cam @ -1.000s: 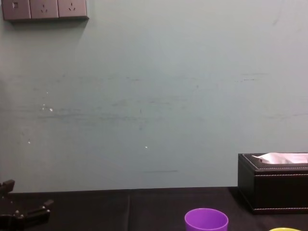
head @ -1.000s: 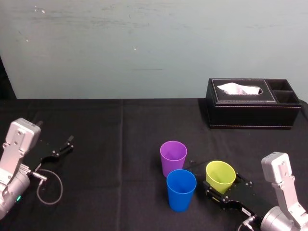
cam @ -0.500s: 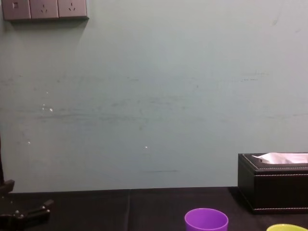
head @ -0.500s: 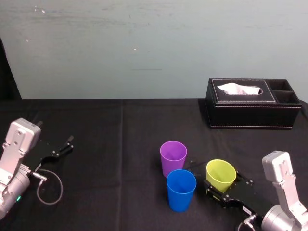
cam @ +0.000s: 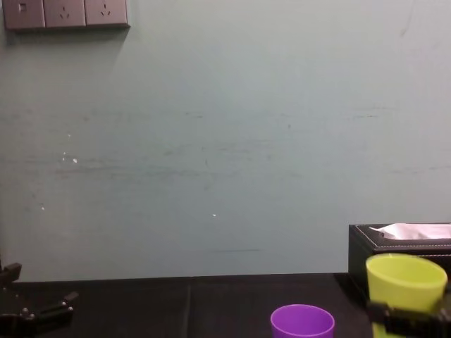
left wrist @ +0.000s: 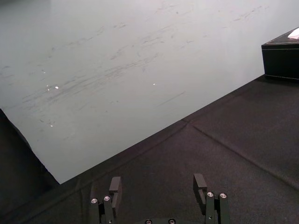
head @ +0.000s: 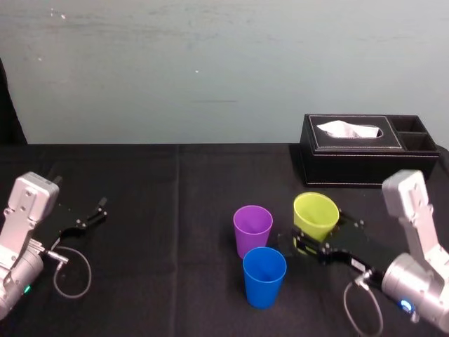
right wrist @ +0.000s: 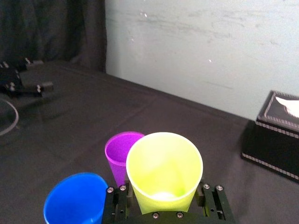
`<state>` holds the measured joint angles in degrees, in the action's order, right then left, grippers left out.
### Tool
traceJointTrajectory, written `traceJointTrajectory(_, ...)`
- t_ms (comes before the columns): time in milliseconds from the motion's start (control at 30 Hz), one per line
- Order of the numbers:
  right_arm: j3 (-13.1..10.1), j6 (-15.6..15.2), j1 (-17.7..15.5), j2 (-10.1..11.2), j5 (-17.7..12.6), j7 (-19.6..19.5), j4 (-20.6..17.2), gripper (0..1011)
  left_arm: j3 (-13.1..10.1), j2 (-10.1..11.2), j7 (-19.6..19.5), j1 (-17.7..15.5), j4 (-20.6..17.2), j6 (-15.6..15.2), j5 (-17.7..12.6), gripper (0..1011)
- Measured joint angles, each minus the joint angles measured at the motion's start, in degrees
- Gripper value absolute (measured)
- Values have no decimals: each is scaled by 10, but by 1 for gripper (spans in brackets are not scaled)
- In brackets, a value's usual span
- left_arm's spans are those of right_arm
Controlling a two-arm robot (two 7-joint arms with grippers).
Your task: Stack the three plastic cups sequentially using one hand.
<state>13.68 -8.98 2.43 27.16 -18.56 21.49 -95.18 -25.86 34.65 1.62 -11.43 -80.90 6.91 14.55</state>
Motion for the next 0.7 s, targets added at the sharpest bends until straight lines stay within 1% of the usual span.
traceJointTrajectory(200, 2, -23, 29, 4, -21, 12, -3, 724, 0, 0, 0, 0, 0, 0, 0, 1000)
traceJointTrajectory(333, 10, -37, 50, 6, -33, 20, 0, 726, 0, 0, 0, 0, 0, 0, 0, 1000)
traceJointTrajectory(533, 32, -52, 85, 2, -40, 27, 11, 724, 0, 0, 0, 0, 0, 0, 0, 1000)
traceJointTrajectory(567, 39, -54, 94, 0, -40, 27, 16, 724, 0, 0, 0, 0, 0, 0, 0, 1000)
traceJointTrajectory(667, 48, -57, 108, -4, -40, 28, 24, 726, 0, 0, 0, 0, 0, 0, 0, 1000)
traceJointTrajectory(700, 54, -59, 117, -8, -40, 28, 31, 724, 0, 0, 0, 0, 0, 0, 0, 1000)
